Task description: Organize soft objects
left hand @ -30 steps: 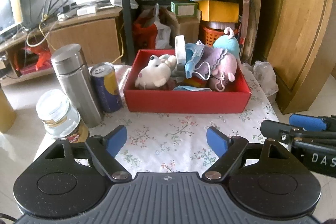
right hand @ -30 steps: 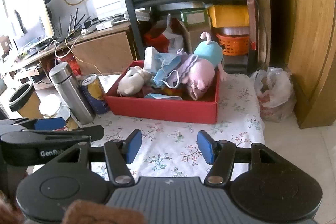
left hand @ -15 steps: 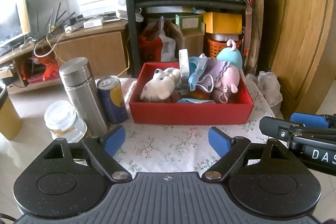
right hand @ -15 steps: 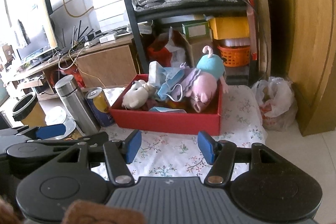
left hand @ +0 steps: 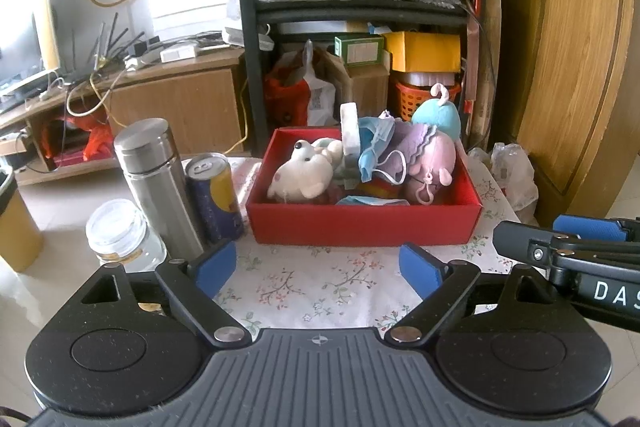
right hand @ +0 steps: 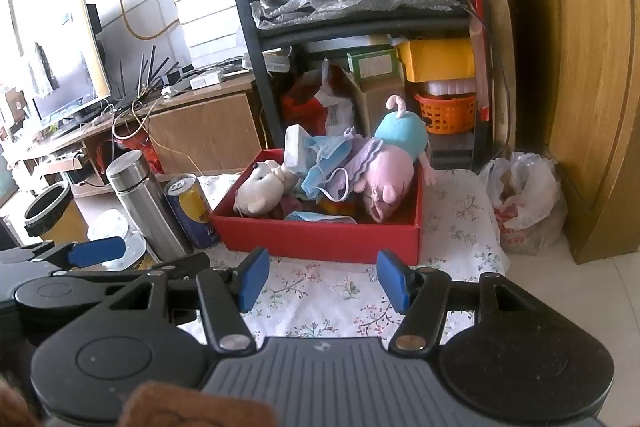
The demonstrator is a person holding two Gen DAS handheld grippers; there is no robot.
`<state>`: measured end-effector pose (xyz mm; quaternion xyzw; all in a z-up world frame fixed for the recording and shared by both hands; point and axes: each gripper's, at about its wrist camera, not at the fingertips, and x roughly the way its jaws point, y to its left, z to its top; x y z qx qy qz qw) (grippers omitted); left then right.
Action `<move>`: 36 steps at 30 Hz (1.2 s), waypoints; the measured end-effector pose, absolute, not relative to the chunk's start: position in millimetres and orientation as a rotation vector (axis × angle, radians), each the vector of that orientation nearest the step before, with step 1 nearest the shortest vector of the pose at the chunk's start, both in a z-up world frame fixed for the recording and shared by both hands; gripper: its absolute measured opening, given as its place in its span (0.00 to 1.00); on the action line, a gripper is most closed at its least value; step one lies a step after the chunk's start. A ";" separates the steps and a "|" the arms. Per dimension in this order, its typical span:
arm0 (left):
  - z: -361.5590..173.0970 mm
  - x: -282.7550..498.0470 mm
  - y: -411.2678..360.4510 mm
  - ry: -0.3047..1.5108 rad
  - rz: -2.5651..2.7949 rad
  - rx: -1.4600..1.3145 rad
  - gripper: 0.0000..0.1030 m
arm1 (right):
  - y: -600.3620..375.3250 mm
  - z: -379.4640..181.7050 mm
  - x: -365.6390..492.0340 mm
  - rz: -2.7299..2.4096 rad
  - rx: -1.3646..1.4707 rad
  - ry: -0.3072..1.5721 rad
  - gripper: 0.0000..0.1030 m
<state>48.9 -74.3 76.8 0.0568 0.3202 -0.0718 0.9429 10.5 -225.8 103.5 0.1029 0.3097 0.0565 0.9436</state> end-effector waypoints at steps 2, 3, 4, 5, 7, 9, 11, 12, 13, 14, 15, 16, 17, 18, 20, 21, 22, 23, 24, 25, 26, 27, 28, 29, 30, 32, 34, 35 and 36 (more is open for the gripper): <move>77.2 48.8 -73.8 0.647 -0.129 0.121 0.92 | -227.0 103.7 11.0 0.113 0.211 0.628 0.30; 77.9 48.6 -73.6 0.641 -0.128 0.121 0.92 | -227.7 104.3 11.0 0.113 0.214 0.627 0.30; 78.2 48.2 -73.5 0.637 -0.129 0.120 0.92 | -228.3 104.8 10.7 0.112 0.216 0.624 0.30; 78.5 47.9 -73.5 0.634 -0.128 0.120 0.92 | -228.5 105.1 10.6 0.112 0.218 0.623 0.30; 78.8 47.6 -73.3 0.631 -0.127 0.118 0.93 | -228.8 105.8 10.3 0.109 0.220 0.620 0.30; 78.8 47.9 -73.3 0.629 -0.123 0.116 0.94 | -228.8 106.1 10.0 0.108 0.222 0.616 0.30; 78.9 48.1 -72.9 0.629 -0.123 0.112 0.95 | -228.7 106.4 9.1 0.109 0.223 0.614 0.30; 79.1 48.5 -72.5 0.631 -0.124 0.108 0.95 | -228.7 106.6 9.0 0.110 0.224 0.613 0.30; 79.1 48.5 -71.8 0.633 -0.126 0.103 0.95 | -228.8 106.6 8.7 0.110 0.225 0.612 0.30; 79.1 48.7 -71.2 0.635 -0.128 0.097 0.95 | -228.7 106.9 8.6 0.111 0.225 0.610 0.30; 78.8 49.0 -70.7 0.637 -0.131 0.090 0.95 | -228.7 107.0 8.5 0.111 0.225 0.609 0.30; 78.6 49.3 -70.0 0.640 -0.134 0.083 0.95 | -228.9 106.7 7.8 0.109 0.226 0.608 0.30; 78.5 49.4 -69.4 0.642 -0.137 0.075 0.95 | -229.2 106.7 7.9 0.107 0.227 0.607 0.31; 78.5 49.4 -68.6 0.643 -0.140 0.066 0.95 | -229.3 106.6 8.1 0.104 0.228 0.606 0.31; 78.9 49.2 -67.7 0.642 -0.143 0.054 0.95 | -229.4 107.0 8.2 0.102 0.229 0.604 0.31; 79.4 48.8 -67.6 0.636 -0.142 0.052 0.95 | -229.5 107.1 8.6 0.100 0.228 0.603 0.31; 80.4 47.8 -67.8 0.625 -0.139 0.056 0.95 | -229.3 107.1 8.5 0.098 0.226 0.603 0.31; 81.4 47.2 -68.7 0.618 -0.137 0.062 0.95 | -229.4 106.7 8.2 0.097 0.224 0.603 0.31; 81.8 47.0 -69.3 0.613 -0.137 0.068 0.95 | -229.6 106.8 8.6 0.097 0.225 0.603 0.31; 82.3 46.6 -69.7 0.609 -0.136 0.072 0.95 | -229.8 106.8 8.4 0.096 0.227 0.603 0.31; 82.5 46.3 -69.8 0.607 -0.135 0.071 0.95 | -229.9 107.0 8.4 0.096 0.228 0.602 0.31; 82.7 46.4 -69.6 0.611 -0.134 0.068 0.95 | -229.8 107.3 8.5 0.097 0.227 0.600 0.31; 82.5 47.0 -69.2 0.618 -0.136 0.063 0.95 | -229.5 107.6 8.2 0.096 0.225 0.597 0.31; 82.3 47.5 -68.8 0.622 -0.138 0.059 0.95 | -229.5 107.8 8.3 0.095 0.224 0.597 0.31; 82.4 47.9 -68.3 0.625 -0.141 0.056 0.95 | -229.4 107.7 8.1 0.094 0.226 0.596 0.31; 83.2 48.8 -66.7 0.630 -0.149 0.040 0.95 | -230.0 108.2 7.8 0.091 0.227 0.593 0.31; 83.6 48.9 -64.5 0.632 -0.158 0.015 0.95 | -231.1 109.2 7.9 0.090 0.232 0.590 0.31; 83.9 49.1 -63.5 0.633 -0.163 0.005 0.95 | -231.4 109.6 7.2 0.090 0.234 0.586 0.31; 83.9 49.2 -63.4 0.633 -0.166 -0.004 0.95 | -231.8 110.4 6.7 0.092 0.237 0.582 0.31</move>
